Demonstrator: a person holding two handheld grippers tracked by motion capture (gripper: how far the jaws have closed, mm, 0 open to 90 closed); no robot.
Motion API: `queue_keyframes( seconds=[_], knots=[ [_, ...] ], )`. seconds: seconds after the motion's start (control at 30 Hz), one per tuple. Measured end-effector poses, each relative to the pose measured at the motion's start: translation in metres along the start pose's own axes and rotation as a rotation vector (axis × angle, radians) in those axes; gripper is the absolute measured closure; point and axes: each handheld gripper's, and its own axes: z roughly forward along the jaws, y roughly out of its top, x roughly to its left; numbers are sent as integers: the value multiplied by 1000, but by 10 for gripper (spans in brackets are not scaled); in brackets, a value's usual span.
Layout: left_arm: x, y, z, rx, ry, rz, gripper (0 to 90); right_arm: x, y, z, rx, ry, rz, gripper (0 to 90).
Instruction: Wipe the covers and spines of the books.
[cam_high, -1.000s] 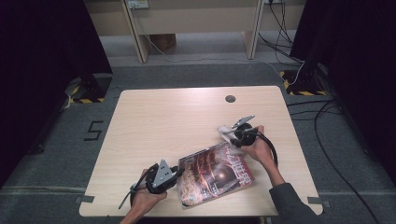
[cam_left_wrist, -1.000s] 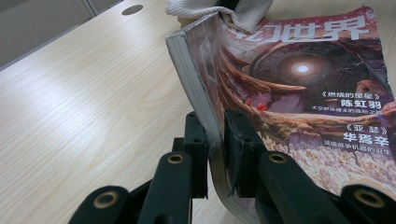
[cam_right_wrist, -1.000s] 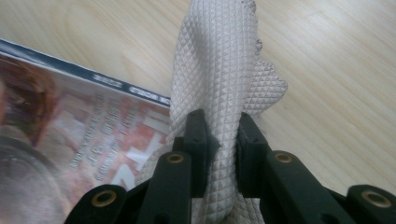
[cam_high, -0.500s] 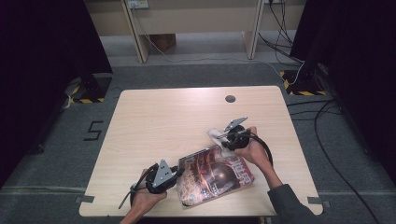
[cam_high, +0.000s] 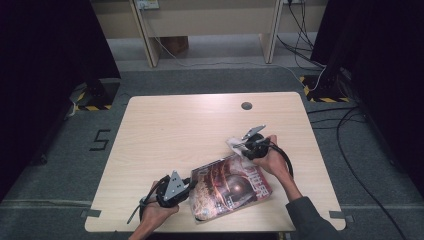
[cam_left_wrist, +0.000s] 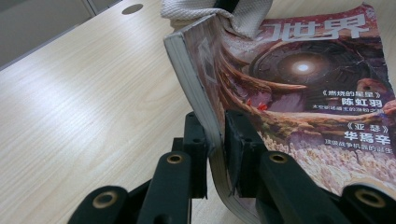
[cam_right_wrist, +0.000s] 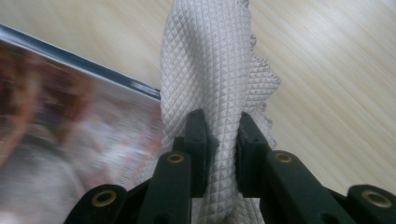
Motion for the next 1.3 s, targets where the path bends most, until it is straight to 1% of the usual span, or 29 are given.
queue_keyframes(
  seconds=[0.07,0.1,0.13,0.17,0.33,0.43,0.47,0.53,0.57,0.6,0.63,0.7,0.83,0.9,1.0,1.03,1.07,1.2,1.3],
  knots=[
    [0,0,0,-1,0,0,790,-7,-5,2,5,-12,37,785],
    [0,0,0,-2,0,0,791,-11,-7,2,7,-18,45,785],
    [0,0,0,-2,0,0,791,-11,-7,2,7,-18,45,785],
    [0,0,0,-3,0,-1,790,-18,-11,3,14,-25,73,784],
    [1,0,-1,-5,0,-1,790,-29,-19,-1,10,-28,123,782],
    [1,1,-1,-5,0,2,790,-32,-21,-5,-3,-25,135,782],
    [1,1,-1,-3,0,0,790,-35,-22,-11,-15,-28,142,782],
    [1,1,-2,-5,1,3,790,-38,-24,-18,-30,-31,151,782],
    [1,1,-2,-5,1,3,790,-38,-24,-18,-30,-31,151,782],
    [1,1,-2,-7,1,3,790,-42,-28,-24,-43,-35,162,782],
    [1,1,-2,-6,0,1,790,-42,-28,-24,-43,-35,162,782],
    [1,1,-1,-5,1,1,790,-47,-35,-34,-53,-43,174,782],
    [1,1,-1,-8,2,-2,790,-52,-47,-44,-64,-54,194,781],
    [1,1,-1,-8,3,-1,790,-54,-53,-48,-58,-58,200,781],
    [1,0,-1,-7,3,-4,789,-54,-61,-51,-49,-58,191,781],
    [1,0,-1,-7,3,-4,789,-54,-61,-51,-49,-58,191,781],
    [1,1,-2,-7,2,-1,789,-53,-65,-50,-38,-60,196,781],
    [1,1,-1,-7,4,-3,787,-52,-70,-49,-24,-56,200,780],
    [1,1,-2,-9,4,-2,786,-50,-77,-44,2,-50,196,775]
  ],
)
